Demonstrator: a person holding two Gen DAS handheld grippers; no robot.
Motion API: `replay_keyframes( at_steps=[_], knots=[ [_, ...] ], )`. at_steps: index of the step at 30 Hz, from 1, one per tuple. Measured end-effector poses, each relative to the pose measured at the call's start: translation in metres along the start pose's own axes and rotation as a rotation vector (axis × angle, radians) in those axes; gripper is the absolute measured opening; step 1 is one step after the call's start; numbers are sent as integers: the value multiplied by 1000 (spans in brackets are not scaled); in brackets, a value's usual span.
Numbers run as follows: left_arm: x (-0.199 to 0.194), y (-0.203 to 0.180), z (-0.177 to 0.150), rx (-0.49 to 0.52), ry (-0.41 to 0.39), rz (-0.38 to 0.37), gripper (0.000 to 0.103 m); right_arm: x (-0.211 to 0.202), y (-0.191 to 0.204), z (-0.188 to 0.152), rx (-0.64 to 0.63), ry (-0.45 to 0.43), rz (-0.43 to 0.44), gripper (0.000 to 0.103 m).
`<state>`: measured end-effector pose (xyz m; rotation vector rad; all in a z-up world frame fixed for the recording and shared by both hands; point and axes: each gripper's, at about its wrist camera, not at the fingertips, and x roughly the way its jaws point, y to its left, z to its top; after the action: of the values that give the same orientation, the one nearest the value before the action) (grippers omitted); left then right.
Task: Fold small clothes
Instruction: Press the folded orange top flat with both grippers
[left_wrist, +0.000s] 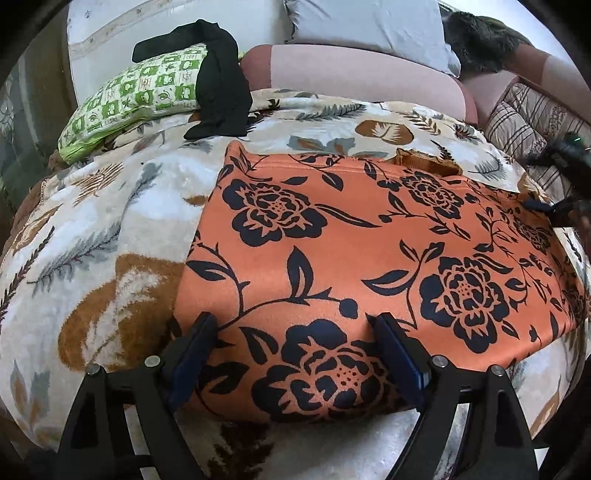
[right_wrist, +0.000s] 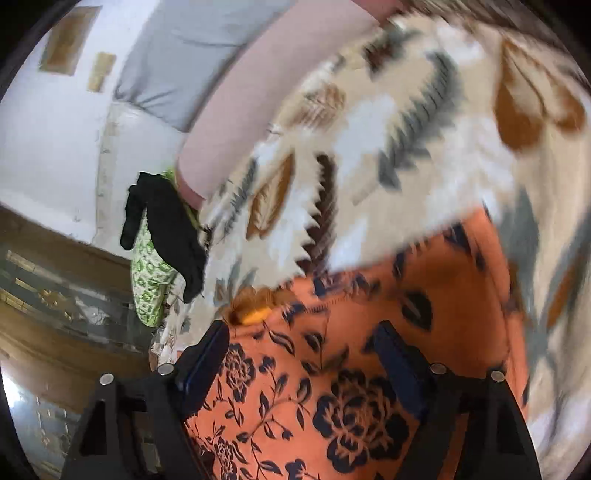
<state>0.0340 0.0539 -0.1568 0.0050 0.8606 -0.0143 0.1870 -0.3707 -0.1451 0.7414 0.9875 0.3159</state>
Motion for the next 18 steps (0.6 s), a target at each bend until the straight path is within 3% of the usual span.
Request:
replay_keyframes(
  at_steps=[1,2,4,9,12,15,18],
  knots=[
    [-1,-1,-1,5,-2,2,88,12,-14,8,24,29,-70,84],
    [-1,-2,-1,12,-3,5,88,20,-25,11,60,52,-67,83],
    [0,0,0,11,-8,2,88,14,-26,16,110,17,-21,83],
    [0,0,0,-1,-12,10,88,-15,10,-5,-46,-16,35,85],
    [-3,0,2,-17,1,13,88,-6,-20,-19,23,65,-115,85],
    [-18,0,4,-48,-11,9,88,-44,3,-35,-63,-27,-36,85],
    [-44,-6,8,-51,-82,-4,88,-81,37,-68,-177,-82,-16,85]
  ],
)
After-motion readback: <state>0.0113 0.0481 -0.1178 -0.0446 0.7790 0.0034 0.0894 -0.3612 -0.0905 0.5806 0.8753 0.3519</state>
